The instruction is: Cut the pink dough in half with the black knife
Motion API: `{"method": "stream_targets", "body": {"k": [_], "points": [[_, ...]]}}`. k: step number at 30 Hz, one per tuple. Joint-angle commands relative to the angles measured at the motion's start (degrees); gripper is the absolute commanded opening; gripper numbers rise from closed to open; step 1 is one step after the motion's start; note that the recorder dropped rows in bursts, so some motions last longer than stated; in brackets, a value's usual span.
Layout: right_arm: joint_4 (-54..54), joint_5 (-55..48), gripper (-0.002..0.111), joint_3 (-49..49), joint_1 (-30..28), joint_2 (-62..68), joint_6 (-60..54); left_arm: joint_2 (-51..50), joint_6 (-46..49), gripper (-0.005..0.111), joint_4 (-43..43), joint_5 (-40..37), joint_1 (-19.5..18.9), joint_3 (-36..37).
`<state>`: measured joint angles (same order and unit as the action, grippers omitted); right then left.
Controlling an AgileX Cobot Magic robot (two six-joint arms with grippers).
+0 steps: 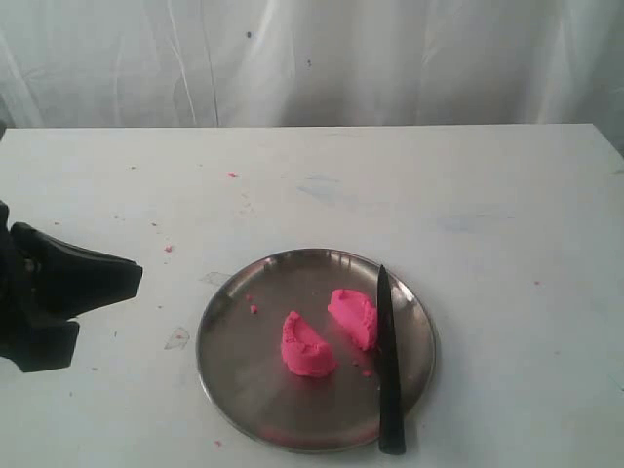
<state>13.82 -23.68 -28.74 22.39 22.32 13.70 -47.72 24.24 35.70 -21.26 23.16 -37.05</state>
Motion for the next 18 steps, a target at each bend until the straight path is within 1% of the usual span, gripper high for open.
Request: {"method": "stream_targets", "body": {"k": [1, 5, 9, 14, 18], "points": [[-4.0, 0.08, 0.0, 0.21, -9.37, -5.44, -9.59, 0.37, -0.04, 0.0, 0.88, -0.03, 0.13, 0.35], [-6.5, -3.54, 0.0, 0.21, -17.73, -9.76, -12.66, 0.37, -0.04, 0.0, 0.88, 0.21, 0.13, 0.35], [-6.54, -5.79, 0.0, 1.43, -23.35, -13.81, -12.66, 0.37, -0.04, 0.0, 0.88, 0.21, 0.13, 0.35], [-7.74, -0.75, 0.0, 8.25, -28.37, -19.39, -12.66, 0.37, -0.04, 0.0, 0.88, 0.21, 0.13, 0.35], [-11.39, 3.79, 0.0, 14.18, -30.43, -22.32, -12.66, 0.37, -0.04, 0.0, 0.88, 0.21, 0.13, 0.35]]}}
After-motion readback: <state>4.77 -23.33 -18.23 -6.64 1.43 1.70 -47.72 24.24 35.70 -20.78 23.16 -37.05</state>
